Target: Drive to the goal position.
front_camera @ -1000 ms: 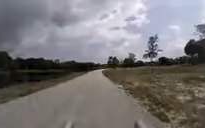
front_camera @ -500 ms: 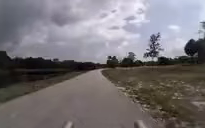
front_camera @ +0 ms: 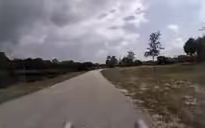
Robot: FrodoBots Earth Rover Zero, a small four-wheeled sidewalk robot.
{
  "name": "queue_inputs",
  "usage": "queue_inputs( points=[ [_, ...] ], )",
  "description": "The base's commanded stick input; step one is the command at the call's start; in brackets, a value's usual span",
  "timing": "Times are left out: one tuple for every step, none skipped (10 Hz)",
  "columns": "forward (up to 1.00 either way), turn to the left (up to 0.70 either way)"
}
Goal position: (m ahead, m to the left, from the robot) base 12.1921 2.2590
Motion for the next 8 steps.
queue_inputs(
  points=[
    [0.84, 0.0],
    [0.85, 0.0],
    [0.85, 0.15],
    [0.84, 0.34],
    [0.84, 0.18],
    [0.84, 0.0],
    [0.84, 0.01],
    [0.84, 0.02]
  ],
)
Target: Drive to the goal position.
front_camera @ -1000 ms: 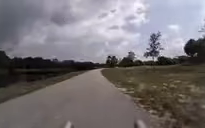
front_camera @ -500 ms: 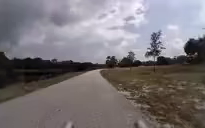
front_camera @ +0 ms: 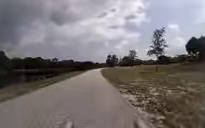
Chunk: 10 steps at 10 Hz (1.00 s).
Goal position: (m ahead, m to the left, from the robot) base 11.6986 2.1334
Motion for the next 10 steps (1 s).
queue_inputs(
  points=[
    [0.84, 0.04],
    [0.84, 0.0],
    [0.84, 0.0],
    [0.84, 0.06],
    [0.84, 0.32],
    [0.84, 0.16],
    [0.84, 0.06],
    [0.84, 0.0],
    [0.84, 0.0],
    [0.84, 0.0]
  ],
)
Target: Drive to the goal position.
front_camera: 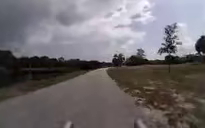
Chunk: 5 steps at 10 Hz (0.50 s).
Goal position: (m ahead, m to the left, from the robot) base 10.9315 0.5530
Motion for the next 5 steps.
queue_inputs(
  points=[
    [0.84, 0.0],
    [0.84, 0.0],
    [0.85, 0.27],
    [0.85, 0.11],
    [0.85, 0.0]
  ],
)
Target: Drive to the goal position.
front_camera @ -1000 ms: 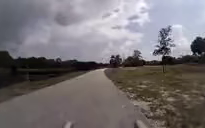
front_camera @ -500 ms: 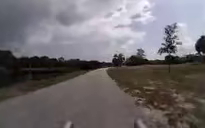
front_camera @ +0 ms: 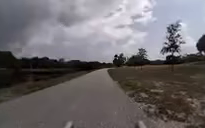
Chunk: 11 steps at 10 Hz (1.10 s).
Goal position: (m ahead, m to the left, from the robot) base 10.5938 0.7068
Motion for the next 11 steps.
queue_inputs(
  points=[
    [0.85, 0.0],
    [0.85, 0.0],
    [0.85, 0.0],
    [0.85, 0.0],
    [0.85, 0.0],
    [0.85, 0.0],
    [0.85, 0.0],
    [0.85, 0.3],
    [0.85, 0.33],
    [0.84, 0.16],
    [0.84, 0.0]
  ],
)
